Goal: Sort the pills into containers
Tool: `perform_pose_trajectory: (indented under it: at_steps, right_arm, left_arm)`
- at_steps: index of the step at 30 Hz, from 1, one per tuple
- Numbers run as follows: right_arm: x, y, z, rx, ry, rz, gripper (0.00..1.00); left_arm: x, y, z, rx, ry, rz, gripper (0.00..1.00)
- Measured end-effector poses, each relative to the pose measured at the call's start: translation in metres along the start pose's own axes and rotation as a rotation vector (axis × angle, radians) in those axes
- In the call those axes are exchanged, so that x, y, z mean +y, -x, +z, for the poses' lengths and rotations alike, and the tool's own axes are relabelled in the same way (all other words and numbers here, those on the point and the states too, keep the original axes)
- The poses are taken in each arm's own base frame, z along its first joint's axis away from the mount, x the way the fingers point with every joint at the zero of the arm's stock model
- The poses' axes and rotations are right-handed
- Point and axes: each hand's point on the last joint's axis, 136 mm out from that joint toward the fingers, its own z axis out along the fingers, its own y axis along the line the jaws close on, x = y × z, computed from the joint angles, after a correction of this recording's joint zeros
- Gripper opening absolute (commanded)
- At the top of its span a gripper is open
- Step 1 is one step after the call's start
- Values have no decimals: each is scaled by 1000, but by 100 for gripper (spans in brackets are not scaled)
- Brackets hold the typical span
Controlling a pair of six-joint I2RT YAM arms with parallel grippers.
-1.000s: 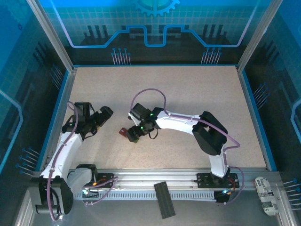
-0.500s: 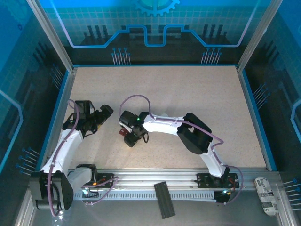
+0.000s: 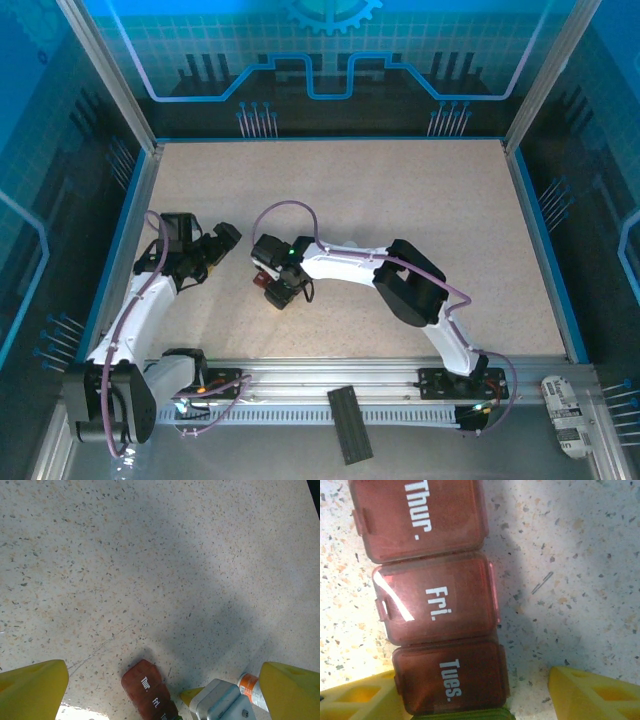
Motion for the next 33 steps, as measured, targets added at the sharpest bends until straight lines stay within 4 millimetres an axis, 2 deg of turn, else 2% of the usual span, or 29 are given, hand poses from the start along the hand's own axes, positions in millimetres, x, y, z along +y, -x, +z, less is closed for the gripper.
perform_pose_trajectory:
  at_steps: [5,8,13,17,21,24,28,33]
  right_arm:
    - [0,2,1,5,-1,0,69]
    - [0,3,1,8,-3,1,64]
    - [-2,5,1,0,-9,2,48]
    - [-1,9,1,-17,-1,5,29]
    - [-1,10,0,-42,12,19,16]
    - [-2,4,-4,-53,38,48,14]
    - [-15,-4,-22,-74,65,116,14]
    - [-34,11,-71,-194,102,205,14]
  left_arm:
    - [-1,1,0,-2,-2,0,99]
    - [-1,1,0,-3,-3,1,99]
    - [-3,3,0,-12,-14,4,99]
    - [-4,4,0,-14,-16,5,99]
    - [-4,3,0,-11,-19,3,99]
    - [-9,-1,0,12,-46,-10,99]
    - [-24,-7,-3,55,-122,-28,99]
    - [-54,-16,-17,99,-296,-55,99]
